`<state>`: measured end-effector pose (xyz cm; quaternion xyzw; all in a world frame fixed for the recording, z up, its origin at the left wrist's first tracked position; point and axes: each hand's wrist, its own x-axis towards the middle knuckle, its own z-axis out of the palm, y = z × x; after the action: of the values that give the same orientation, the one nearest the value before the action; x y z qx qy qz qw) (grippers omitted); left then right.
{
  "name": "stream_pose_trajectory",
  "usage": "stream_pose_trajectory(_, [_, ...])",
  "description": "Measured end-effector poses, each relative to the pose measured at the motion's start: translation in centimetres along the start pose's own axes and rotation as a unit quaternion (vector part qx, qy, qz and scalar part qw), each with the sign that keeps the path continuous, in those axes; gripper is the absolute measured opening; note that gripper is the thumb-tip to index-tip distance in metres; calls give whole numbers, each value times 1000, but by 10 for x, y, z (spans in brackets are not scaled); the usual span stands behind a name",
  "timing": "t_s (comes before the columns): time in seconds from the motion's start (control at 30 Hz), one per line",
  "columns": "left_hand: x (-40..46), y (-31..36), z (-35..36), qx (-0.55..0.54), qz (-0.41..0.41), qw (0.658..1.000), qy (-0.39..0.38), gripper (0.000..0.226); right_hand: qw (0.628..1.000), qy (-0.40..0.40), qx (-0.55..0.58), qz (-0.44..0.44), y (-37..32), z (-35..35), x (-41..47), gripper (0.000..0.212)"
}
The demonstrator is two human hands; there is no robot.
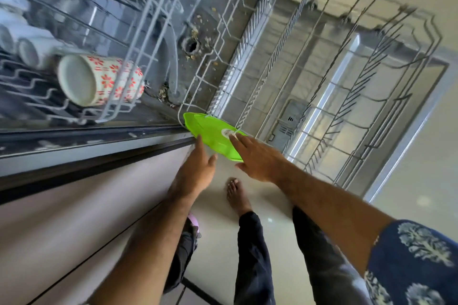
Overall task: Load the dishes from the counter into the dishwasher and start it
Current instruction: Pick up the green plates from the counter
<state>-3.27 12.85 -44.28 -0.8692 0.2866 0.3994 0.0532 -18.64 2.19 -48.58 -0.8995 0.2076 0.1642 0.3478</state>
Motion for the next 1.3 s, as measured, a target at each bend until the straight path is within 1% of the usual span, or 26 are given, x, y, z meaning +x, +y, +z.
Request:
stream_pose_trajectory(0.07, [-40,2,-9,107,54,991,59,73,999,10,-29,-8,-13,-22,-21,86])
stream_pose_trajectory(0.13, [-80,-1,-18,202,100,968,106,76,998,5,-57,-13,-26,-43,-43,86])
stream_pose_trajectory(0.17, [-103,-4,-24,214,106,963,122,78,997,7,-67,-22,-38,-58,-56,87])
stream_pose_trajectory(0.33, [-223,-5,-78,228,117,954,156,79,989,-16,-118,-81,-121,-141,-120,89])
stream_pose_trajectory(0.43, [-294,-14,-107,199,77,962,170,77,977,-24,-160,-139,-181,-181,-154,90])
stream_pose_trajectory(0.53, [-348,-30,-125,153,52,968,194,74,961,-26,-200,-189,-232,-200,-177,89])
stream_pose_trajectory(0.7, [-424,-81,-140,75,12,965,251,76,923,5,-242,-300,-322,-206,-198,83])
stream_pose_trajectory(0.8, [-465,-124,-141,41,-22,955,292,72,897,20,-265,-354,-379,-197,-198,81])
stream_pose_trajectory(0.93, [-525,-203,-141,-13,-82,926,369,70,864,22,-281,-418,-476,-175,-193,79])
stream_pose_trajectory(1.07, [-572,-282,-148,-44,-140,901,408,70,833,23,-291,-470,-571,-160,-184,78])
stream_pose_trajectory(1.17, [-593,-338,-155,-84,-181,879,433,69,829,17,-267,-491,-634,-148,-172,74])
stream_pose_trajectory(1.3, [-607,-401,-164,-107,-235,857,445,68,821,-9,-253,-512,-708,-130,-142,69])
